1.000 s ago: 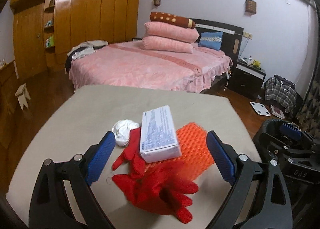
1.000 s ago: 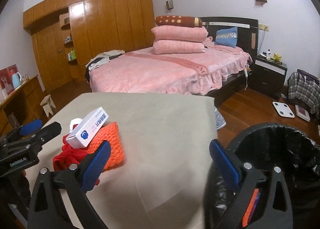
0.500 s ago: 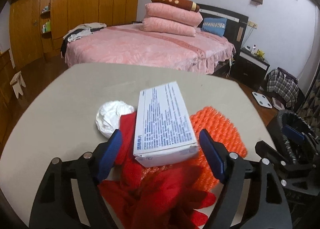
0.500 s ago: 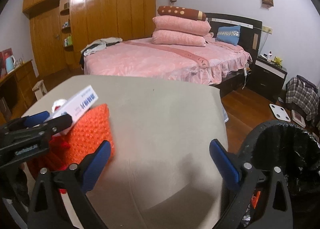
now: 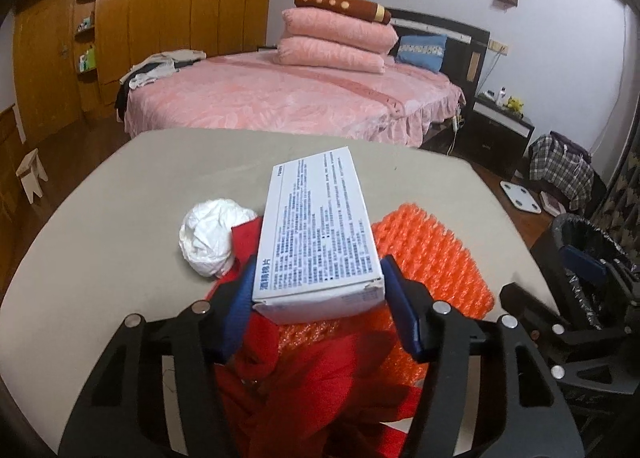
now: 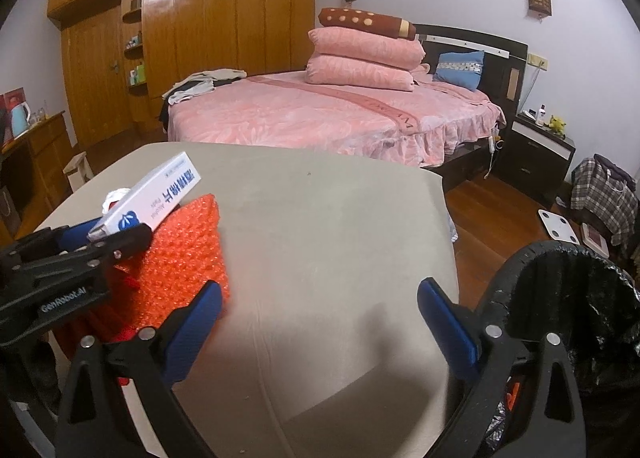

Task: Collect trash
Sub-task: 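Grasp the white medicine box with the left tool while the right tool grasps the orange mesh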

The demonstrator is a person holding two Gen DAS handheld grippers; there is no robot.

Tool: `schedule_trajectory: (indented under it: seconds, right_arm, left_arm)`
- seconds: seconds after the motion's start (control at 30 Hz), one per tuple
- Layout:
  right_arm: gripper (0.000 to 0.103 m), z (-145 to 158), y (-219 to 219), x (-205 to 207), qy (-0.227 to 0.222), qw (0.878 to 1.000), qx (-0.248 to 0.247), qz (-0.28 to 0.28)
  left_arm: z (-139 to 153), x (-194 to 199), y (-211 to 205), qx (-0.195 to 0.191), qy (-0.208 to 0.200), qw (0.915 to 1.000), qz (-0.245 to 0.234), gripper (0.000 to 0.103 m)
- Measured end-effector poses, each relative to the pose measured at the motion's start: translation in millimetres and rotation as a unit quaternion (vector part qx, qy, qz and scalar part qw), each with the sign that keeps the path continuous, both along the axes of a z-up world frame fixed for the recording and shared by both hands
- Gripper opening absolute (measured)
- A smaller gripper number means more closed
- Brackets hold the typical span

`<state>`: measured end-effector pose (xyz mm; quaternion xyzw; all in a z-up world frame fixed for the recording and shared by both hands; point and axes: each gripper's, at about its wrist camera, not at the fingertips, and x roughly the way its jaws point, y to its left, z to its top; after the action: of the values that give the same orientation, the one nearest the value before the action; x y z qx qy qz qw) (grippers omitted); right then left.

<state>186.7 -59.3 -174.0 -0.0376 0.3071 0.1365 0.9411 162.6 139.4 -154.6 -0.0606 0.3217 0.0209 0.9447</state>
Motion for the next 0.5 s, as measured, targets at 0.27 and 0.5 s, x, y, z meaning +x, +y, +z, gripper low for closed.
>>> schedule_trajectory:
  seconds: [0.27, 0.5]
  right_arm:
    - [0.096, 10, 1, -1, -0.001, 0.999, 0.032, 0.011]
    - [0.096, 15, 28, 2, -0.004, 0.998, 0.036, 0.045]
  left_arm:
    - [22, -26, 15, 0.003, -0.032, 0.9993, 0.019, 0.059]
    - [23, -41, 28, 0.024, -0.033, 0.9983, 0.04, 0.059]
